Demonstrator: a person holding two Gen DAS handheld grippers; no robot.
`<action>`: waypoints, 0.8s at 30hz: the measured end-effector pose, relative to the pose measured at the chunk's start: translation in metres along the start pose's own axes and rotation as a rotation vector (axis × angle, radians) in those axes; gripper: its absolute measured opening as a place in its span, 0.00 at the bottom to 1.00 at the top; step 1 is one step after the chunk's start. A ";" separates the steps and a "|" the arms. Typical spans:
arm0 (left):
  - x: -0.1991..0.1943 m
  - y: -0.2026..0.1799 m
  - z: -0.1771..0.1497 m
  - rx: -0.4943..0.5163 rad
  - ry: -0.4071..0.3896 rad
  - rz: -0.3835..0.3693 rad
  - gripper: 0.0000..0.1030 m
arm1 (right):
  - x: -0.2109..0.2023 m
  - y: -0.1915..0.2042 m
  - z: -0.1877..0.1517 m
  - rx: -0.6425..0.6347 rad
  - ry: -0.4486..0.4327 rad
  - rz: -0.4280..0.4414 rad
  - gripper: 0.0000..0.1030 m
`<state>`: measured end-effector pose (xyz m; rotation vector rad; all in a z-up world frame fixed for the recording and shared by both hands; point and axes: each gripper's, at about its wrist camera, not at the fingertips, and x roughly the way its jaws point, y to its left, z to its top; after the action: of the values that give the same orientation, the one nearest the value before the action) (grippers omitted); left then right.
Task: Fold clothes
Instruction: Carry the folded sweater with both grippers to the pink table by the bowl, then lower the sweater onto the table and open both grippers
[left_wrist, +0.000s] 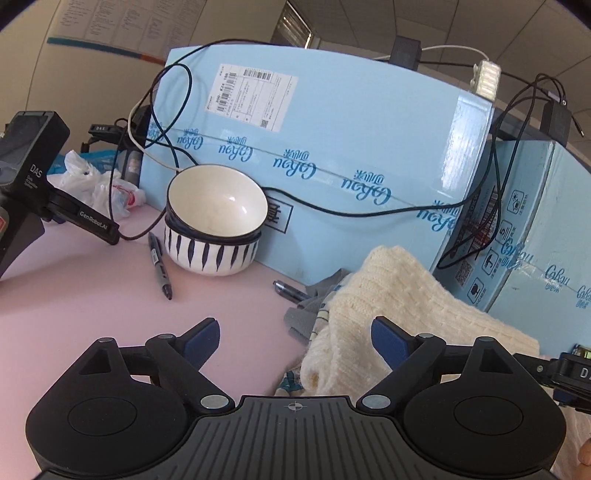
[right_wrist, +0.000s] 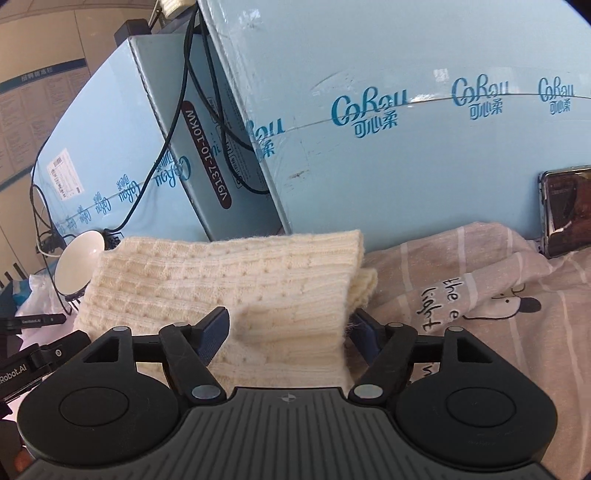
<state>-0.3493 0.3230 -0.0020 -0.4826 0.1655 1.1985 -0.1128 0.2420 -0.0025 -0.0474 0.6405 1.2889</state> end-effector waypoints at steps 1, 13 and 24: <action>-0.006 -0.001 0.001 0.001 -0.031 0.003 0.89 | -0.010 -0.003 0.002 -0.004 -0.014 0.002 0.72; -0.086 -0.055 0.003 0.077 -0.194 0.059 0.99 | -0.114 -0.018 0.005 -0.093 -0.140 0.128 0.89; -0.134 -0.102 -0.032 0.134 -0.179 0.128 1.00 | -0.145 -0.037 -0.025 -0.167 -0.152 0.161 1.00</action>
<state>-0.3001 0.1665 0.0474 -0.2493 0.1234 1.3394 -0.1093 0.0943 0.0331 -0.0345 0.4117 1.4841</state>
